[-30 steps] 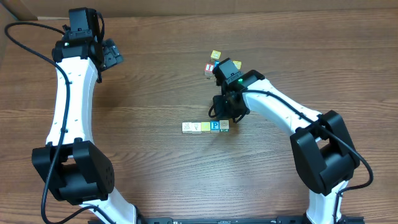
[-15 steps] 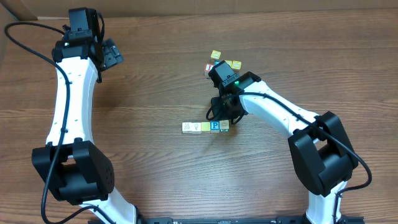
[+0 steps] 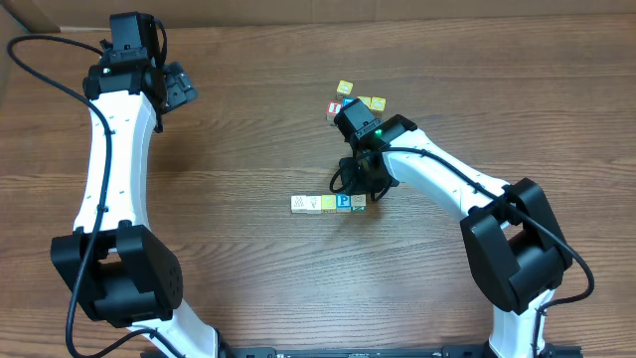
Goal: Flip 5 blocks
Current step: 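Push the red 'M' block against the row with the right gripper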
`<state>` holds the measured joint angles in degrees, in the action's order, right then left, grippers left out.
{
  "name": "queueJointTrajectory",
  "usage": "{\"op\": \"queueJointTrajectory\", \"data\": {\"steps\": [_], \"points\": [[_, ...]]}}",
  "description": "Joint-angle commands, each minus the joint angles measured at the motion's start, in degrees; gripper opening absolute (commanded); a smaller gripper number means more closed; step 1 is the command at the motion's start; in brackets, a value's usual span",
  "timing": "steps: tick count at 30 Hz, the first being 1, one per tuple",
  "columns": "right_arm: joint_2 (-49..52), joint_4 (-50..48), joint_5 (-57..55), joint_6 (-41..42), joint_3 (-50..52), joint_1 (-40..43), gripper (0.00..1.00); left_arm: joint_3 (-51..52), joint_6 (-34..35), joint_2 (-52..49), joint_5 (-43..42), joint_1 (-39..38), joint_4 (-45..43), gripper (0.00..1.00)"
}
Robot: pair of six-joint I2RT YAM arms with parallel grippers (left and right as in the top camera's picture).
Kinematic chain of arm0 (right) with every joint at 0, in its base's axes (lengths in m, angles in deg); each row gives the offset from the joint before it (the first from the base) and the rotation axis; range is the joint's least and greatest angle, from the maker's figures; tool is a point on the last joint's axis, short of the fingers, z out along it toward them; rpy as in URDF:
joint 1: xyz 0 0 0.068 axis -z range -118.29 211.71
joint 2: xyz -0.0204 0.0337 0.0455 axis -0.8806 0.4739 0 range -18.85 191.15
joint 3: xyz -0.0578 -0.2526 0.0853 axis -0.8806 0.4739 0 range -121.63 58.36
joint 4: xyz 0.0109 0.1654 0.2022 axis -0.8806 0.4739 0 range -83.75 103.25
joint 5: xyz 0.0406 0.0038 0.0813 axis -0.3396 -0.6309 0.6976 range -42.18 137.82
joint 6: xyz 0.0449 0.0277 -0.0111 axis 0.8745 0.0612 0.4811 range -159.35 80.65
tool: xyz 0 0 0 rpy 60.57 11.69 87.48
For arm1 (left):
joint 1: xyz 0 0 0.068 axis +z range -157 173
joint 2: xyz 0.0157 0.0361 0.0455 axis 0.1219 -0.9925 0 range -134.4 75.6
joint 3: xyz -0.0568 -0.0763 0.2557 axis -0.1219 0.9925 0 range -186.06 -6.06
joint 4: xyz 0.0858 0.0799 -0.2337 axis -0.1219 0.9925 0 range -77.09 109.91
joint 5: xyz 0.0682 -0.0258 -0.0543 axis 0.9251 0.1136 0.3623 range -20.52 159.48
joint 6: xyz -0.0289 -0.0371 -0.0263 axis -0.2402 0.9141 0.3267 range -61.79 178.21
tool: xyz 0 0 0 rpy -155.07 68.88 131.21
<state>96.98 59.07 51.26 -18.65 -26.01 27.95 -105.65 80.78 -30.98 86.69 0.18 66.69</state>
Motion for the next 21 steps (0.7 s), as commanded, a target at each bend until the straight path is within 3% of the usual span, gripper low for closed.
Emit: {"op": "queueJointTrajectory", "data": {"steps": [1,21], "points": [[0.1,0.0,-0.3,0.3,-1.1,-0.1,0.04,-1.0,1.2,0.9,0.8,0.2,-0.1,1.00],[0.1,0.0,-0.2,2.1,-1.1,-0.3,0.04,-1.0,1.3,0.9,0.8,0.2,-0.1,1.00]]}}
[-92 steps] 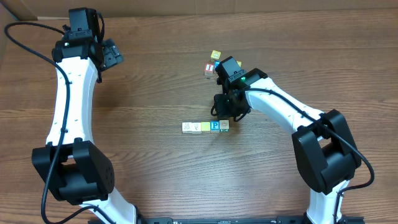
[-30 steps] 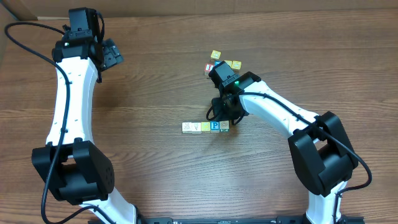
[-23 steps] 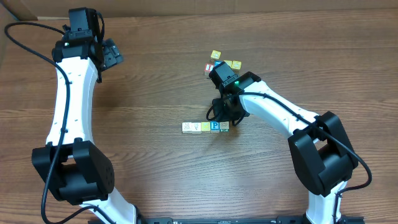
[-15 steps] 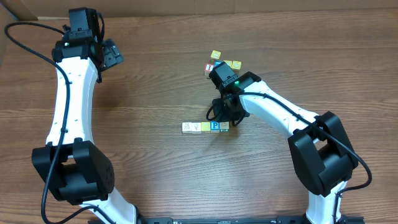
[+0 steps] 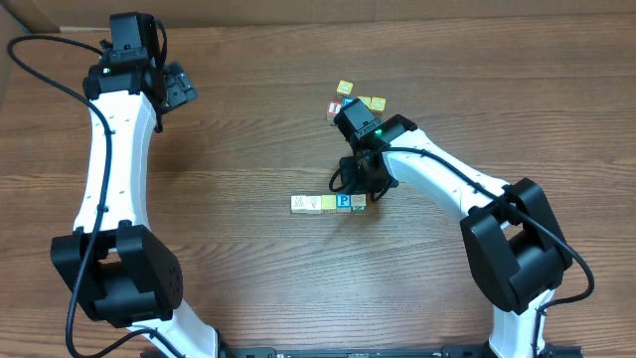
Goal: Flip 5 blocks
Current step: 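Push the red 'M' block against the row with the right gripper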
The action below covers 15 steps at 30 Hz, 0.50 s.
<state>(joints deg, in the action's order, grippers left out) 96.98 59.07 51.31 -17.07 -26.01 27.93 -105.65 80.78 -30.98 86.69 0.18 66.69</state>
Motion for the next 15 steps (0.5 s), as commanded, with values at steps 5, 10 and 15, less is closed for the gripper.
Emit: {"op": "queueJointTrajectory", "data": {"steps": [5,10,15], "points": [[0.1,0.6,-0.2,0.5,-1.1,-0.7,0.04,-1.0,1.3,0.9,0.8,0.2,0.0,1.00],[0.1,0.7,0.7,0.5,-1.1,-0.7,0.04,-1.0,1.3,0.9,0.8,0.2,0.0,1.00],[0.1,0.9,0.6,0.5,-1.1,-0.7,0.04,-1.0,1.3,0.9,0.8,0.2,0.0,1.00]]}}
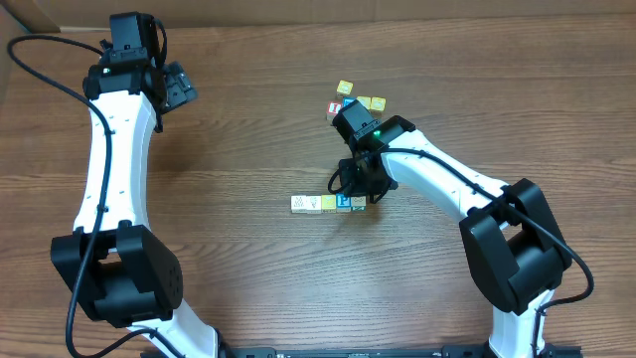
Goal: Flip 5 blocks
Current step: 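Push the red 'M' block against the row with the right gripper, then lift the right gripper and move it up-right away from the row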
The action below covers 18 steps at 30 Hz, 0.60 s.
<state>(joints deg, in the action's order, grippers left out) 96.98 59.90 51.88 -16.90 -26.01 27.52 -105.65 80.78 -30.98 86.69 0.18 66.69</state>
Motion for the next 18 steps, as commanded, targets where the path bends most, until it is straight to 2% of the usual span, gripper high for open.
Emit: {"op": "queueJointTrajectory", "data": {"steps": [1,18], "points": [[0.1,0.0,0.1,0.3,-1.1,-0.3,0.04,-1.0,1.3,0.9,0.8,0.2,-0.1,1.00],[0.1,1.0,0.1,1.8,-1.1,-0.3,0.04,-1.0,1.3,0.9,0.8,0.2,0.0,1.00]]}}
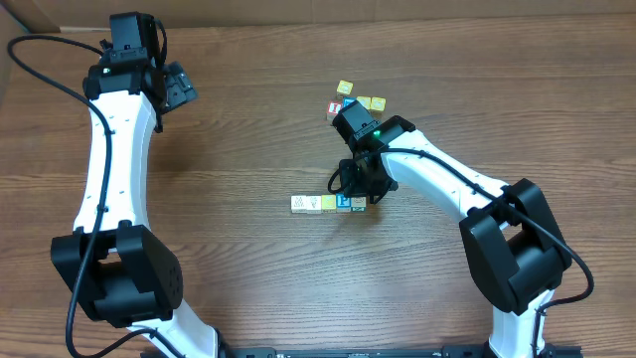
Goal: Flip 5 blocks
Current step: 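Lift the right gripper and move it up-right away from the row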
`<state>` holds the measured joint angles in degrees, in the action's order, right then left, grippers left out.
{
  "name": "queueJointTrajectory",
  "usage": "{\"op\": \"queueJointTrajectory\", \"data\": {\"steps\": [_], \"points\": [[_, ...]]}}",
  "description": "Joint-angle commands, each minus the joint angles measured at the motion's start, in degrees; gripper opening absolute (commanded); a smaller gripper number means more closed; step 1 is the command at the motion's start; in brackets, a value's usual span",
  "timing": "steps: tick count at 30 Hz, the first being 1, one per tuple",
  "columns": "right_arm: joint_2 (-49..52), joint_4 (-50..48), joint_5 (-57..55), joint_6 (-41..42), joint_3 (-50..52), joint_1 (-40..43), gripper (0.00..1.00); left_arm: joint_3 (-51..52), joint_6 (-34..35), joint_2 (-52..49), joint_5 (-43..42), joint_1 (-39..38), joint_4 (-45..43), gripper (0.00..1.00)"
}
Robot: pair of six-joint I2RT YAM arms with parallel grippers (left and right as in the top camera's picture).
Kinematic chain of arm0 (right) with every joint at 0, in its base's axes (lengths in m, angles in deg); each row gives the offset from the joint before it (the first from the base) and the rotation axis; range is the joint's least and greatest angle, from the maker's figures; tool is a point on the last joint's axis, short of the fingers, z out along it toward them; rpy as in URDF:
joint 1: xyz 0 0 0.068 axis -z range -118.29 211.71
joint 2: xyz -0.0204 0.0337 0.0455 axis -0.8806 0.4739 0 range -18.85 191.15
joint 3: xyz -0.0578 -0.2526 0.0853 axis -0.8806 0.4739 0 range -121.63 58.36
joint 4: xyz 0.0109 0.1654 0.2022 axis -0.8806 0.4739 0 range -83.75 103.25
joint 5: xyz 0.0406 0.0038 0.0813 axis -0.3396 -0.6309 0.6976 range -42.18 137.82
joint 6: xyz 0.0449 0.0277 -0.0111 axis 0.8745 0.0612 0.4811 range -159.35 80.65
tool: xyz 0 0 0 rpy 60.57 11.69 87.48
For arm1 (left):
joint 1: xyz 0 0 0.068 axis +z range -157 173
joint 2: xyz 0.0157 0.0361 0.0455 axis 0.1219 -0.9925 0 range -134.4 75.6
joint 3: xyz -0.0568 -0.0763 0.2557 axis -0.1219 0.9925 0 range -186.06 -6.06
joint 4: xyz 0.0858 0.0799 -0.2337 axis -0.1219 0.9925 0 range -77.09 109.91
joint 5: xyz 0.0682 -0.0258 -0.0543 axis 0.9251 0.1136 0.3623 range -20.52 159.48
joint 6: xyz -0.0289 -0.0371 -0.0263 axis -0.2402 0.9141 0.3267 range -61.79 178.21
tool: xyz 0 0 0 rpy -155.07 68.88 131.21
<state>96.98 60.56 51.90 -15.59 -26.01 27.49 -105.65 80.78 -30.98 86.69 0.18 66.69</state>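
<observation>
A row of small blocks (328, 203) lies on the wooden table (248, 259) near its middle: a white one at the left, a tan one, a blue "P" block (344, 202) and a green one at the right end. My right gripper (355, 187) hangs directly over the row's right end, its fingertips hidden under the wrist. A loose cluster of blocks (354, 101) sits behind the right wrist. My left gripper (179, 88) is raised at the far left, away from all blocks, and looks open.
The right arm's black cable loops (338, 179) just left of its wrist. The left arm (114, 169) stretches along the table's left side. The table's far edge (298, 20) meets a pale wall.
The right wrist has shifted very slightly left over the row's right end. The blocks and the left arm are where they were.
At each earlier moment the right gripper stood over the right end of the block row and the left arm was parked at the far left. The row and the cluster have kept their places; only a tiny leftward creep of the right wrist shows.
</observation>
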Motion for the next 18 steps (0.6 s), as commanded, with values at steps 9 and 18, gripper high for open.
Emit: {"op": "queueJointTrajectory", "data": {"steps": [9,18], "points": [[0.1,-2.5,-0.1,0.4,-1.1,-0.2,0.04,-1.0,1.2,0.9,0.8,0.2,0.0,1.00],[-2.8,-1.4,-1.0,3.2,-3.1,3.8,0.04,-1.0,1.3,0.9,0.8,0.2,0.0,1.00]]}}
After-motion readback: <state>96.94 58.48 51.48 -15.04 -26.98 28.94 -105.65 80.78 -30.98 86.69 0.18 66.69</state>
